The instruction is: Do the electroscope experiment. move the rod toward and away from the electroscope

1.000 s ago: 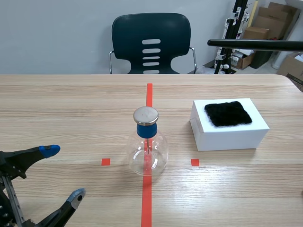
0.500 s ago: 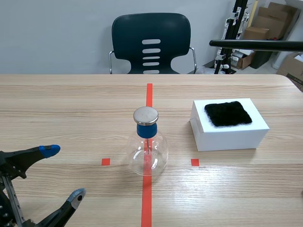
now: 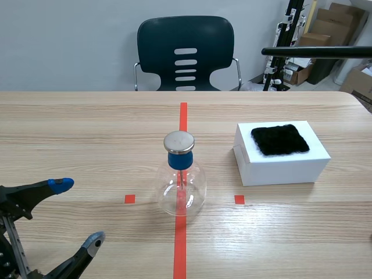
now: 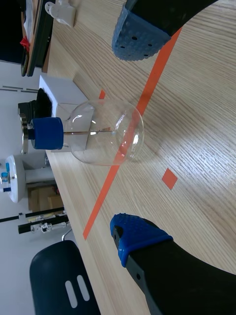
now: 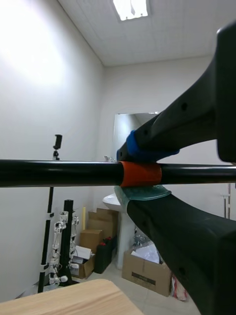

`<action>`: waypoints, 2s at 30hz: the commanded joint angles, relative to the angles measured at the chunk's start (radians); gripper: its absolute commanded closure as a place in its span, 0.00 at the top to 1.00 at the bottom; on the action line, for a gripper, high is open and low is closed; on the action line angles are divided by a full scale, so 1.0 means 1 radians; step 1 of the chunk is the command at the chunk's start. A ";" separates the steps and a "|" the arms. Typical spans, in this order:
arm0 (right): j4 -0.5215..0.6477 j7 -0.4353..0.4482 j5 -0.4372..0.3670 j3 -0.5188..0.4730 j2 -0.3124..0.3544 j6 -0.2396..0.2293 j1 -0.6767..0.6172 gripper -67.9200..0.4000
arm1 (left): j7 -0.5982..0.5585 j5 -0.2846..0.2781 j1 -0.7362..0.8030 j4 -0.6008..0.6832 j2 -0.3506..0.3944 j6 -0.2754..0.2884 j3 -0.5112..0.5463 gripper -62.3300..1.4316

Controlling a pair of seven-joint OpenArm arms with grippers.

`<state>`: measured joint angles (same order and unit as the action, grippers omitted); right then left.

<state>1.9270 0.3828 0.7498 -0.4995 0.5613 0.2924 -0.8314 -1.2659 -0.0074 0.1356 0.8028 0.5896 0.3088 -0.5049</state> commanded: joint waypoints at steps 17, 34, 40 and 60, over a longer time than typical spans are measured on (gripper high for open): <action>0.006 -0.244 0.204 0.324 0.229 0.006 0.214 0.01 | -0.017 -0.006 0.000 0.012 0.001 0.001 0.000 1.00; 0.005 -0.344 0.426 0.565 0.232 -0.104 0.336 0.01 | -0.016 -0.006 0.000 0.012 0.001 0.001 0.000 1.00; 0.005 -0.351 0.455 0.573 0.225 -0.107 0.336 0.01 | -0.014 -0.006 0.000 0.012 0.001 0.001 0.000 1.00; 0.004 -0.354 0.455 0.573 0.225 -0.112 0.335 0.01 | -0.014 -0.006 0.000 0.012 0.001 0.001 0.000 1.00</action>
<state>1.9247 0.0429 1.2148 0.0742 0.7864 0.1562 -0.5102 -1.2652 -0.0074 0.1356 0.8028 0.5896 0.3088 -0.5049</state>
